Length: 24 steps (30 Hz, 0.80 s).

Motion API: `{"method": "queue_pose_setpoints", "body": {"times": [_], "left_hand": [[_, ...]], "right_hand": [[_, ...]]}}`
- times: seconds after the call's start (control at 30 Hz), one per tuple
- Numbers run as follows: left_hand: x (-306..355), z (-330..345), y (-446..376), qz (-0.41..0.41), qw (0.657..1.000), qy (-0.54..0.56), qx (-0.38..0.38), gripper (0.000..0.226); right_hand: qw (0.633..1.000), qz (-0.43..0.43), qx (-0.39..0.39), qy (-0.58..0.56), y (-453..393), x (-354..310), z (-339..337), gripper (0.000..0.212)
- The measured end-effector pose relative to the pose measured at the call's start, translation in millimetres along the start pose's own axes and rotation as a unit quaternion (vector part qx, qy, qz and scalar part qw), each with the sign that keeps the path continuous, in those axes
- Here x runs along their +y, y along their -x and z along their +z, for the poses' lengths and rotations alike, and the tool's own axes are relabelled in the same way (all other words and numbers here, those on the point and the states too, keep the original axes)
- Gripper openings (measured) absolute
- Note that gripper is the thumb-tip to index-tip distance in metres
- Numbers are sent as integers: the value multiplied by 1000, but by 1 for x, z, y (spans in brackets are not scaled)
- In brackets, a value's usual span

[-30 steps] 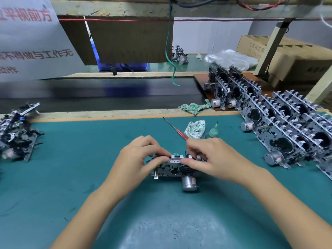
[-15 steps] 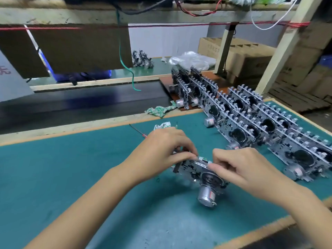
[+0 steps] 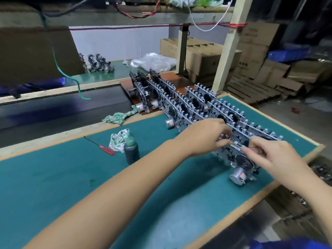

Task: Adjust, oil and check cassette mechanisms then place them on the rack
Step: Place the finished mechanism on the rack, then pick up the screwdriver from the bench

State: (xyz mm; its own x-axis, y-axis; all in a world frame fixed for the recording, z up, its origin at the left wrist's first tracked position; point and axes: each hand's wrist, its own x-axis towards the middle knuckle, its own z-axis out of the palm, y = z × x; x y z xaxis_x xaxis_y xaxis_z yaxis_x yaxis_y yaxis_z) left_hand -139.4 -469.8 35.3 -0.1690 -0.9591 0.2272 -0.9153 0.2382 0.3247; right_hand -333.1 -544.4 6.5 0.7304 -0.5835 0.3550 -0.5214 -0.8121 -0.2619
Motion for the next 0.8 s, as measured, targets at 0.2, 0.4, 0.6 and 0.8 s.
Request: {"method": "queue_pose_setpoints", "body": {"times": [0.2,0.4,0.6,0.8], "left_hand": [[-5,21,-10,-18,999,-20,-43,51],[-5,25,17,9,993,-119,19,62],[-28,23,125,-153,972,61,168,29],[-55,15,266,-343,912,89,208,28]], "right_hand": [[993,80,19,82,-13,3,14,38],[982,17,150,118,-13,-30,8,31],[992,-114,38,-41,-3,-114,46,23],[955,-273,-66,-91,-8,-207,92,25]]}}
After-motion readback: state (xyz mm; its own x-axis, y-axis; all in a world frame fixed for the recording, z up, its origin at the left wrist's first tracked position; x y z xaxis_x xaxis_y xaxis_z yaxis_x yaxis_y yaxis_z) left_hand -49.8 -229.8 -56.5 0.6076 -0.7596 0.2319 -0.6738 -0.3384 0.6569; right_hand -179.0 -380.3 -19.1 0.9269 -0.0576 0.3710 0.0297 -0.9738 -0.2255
